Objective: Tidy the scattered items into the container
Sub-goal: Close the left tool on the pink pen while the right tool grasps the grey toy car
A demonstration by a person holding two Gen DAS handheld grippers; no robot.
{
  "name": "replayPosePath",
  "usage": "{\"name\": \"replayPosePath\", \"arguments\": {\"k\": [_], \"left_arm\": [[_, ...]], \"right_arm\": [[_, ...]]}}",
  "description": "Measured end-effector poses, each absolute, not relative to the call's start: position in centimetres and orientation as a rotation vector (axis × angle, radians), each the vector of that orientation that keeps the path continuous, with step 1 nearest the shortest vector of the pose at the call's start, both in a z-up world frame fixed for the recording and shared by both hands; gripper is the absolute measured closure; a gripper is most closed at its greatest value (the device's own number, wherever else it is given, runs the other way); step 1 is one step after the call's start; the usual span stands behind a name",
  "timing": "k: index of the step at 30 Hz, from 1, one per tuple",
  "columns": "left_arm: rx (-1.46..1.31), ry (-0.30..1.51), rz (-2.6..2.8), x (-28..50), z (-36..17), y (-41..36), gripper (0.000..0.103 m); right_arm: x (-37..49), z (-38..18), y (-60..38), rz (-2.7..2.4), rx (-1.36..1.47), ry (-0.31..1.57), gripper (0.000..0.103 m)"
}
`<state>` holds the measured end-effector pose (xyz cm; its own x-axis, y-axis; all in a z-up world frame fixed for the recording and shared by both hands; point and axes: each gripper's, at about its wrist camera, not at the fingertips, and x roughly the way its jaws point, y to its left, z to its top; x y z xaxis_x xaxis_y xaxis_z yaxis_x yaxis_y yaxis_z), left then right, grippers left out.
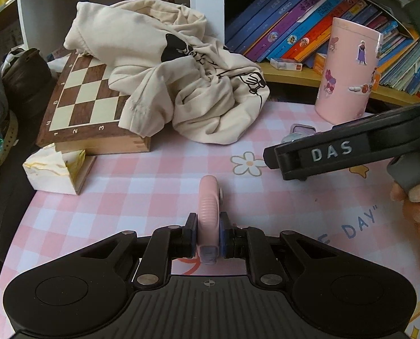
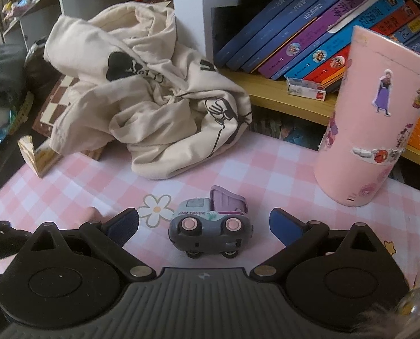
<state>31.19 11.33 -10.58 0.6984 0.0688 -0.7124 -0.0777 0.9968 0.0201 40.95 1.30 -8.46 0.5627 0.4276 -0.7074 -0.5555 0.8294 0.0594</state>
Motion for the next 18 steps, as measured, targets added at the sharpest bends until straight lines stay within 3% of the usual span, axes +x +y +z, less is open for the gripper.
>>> {"name": "replayPosePath", "arguments": {"k": [3, 5, 7, 18], "left_arm": [[-0.015, 0.795, 0.081, 30.9, -10.5, 11.3, 0.089], [-0.015, 0.794, 0.082, 30.7, -10.4, 11.3, 0.089], [-0.025, 0.797, 0.080, 30.6, -10.3, 11.4, 0.090], [-0.048, 0.784, 0.068, 29.0, -8.9, 11.2, 0.090]], "right_arm": [[40.9, -8.7, 1.4, 0.583, -0.193, 0.787, 0.014], [40.9, -8.9, 1.4, 0.583, -0.203, 0.791, 0.033], [40.9, -9.1, 1.4, 0.584, -0.213, 0.795, 0.040], [38.8, -8.4, 1.0, 0.608, -0.226, 0.796, 0.041]]}}
